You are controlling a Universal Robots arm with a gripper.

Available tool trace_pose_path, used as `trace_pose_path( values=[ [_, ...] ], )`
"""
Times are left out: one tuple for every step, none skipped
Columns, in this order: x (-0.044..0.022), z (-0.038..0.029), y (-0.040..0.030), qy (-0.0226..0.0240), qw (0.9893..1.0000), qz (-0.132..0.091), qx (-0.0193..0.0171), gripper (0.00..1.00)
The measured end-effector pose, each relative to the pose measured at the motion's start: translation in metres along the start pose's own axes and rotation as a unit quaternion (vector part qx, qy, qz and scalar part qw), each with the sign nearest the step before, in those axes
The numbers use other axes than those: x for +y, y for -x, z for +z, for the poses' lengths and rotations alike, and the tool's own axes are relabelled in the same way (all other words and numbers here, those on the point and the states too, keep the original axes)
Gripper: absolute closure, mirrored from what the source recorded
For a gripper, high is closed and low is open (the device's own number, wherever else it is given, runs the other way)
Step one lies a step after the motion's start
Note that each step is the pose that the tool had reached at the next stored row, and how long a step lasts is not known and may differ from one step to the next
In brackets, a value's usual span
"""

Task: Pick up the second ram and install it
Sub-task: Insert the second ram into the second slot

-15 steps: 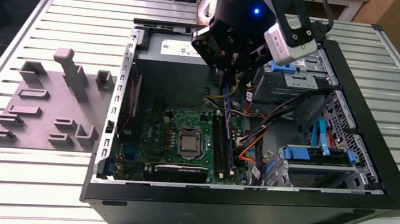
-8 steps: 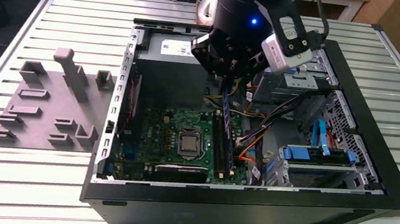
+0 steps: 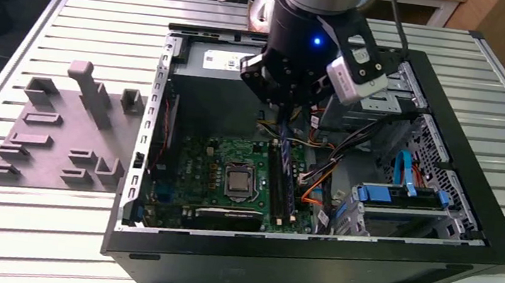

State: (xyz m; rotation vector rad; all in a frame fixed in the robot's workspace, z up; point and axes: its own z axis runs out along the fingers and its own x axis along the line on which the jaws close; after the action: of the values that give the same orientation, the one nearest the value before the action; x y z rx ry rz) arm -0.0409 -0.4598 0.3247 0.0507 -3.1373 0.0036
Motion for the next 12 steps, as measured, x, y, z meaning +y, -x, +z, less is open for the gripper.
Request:
trace_pose_path(
  values=[
    [-0.0001,0.0018,0.0,0.0,1.0,0.0,0.0,0.86],
    [-0.0003,0.0036,0.0,0.0,1.0,0.0,0.0,0.86],
    [-0.0007,0.0054,0.0001,0.0001,1.0,0.0,0.0,0.86],
    [-0.0014,0.0072,0.0001,0.0001,1.0,0.0,0.0,0.86],
    [-0.0021,0.009,0.0,0.0,1.0,0.001,0.0,0.86],
    [-0.0028,0.0108,0.0,0.0,1.0,0.001,0.0,0.86],
    [-0.0033,0.0126,-0.0001,0.0,1.0,0.001,0.0,0.86],
    [-0.0038,0.0146,-0.0001,0.0,1.0,0.002,0.0,0.86],
    [-0.004,0.0164,-0.0001,0.0,1.0,0.003,0.0,0.86],
    [-0.0041,0.0182,-0.0001,0.0,1.0,0.004,0.0,0.86],
    [-0.0042,0.0199,-0.0001,0.0,1.0,0.005,0.0,0.86],
    [-0.0042,0.0218,-0.0001,0.0,1.0,0.007,0.0,0.86]
  ],
)
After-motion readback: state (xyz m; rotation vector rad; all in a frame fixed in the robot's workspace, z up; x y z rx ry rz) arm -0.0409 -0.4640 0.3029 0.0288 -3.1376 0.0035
